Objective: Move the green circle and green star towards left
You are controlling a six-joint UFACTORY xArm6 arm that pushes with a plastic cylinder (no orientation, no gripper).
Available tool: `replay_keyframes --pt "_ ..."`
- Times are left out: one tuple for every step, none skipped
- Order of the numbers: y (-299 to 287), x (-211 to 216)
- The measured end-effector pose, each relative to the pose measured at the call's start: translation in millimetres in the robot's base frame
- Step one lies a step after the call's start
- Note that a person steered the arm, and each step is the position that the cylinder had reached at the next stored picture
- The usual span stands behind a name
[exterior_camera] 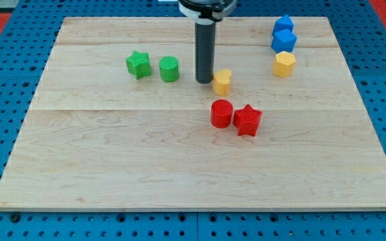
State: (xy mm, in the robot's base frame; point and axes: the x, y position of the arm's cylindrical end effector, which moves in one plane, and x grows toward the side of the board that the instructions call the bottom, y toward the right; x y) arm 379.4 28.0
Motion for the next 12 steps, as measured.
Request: replay_keyframes --pt "60.6 7.7" --pt "94.2 12.8" --pt "69.8 14.5" --pt "7.2 14.5" --pt "3.7 14.5" --pt "3.7 14.5" --pt "3.7 10.6" --pt "2.7 7.8" --pt "-22.4 -14.1" --pt "-58.8 -38.3" --pt "-92.8 -48.1" --pt "-111.3 -48.1"
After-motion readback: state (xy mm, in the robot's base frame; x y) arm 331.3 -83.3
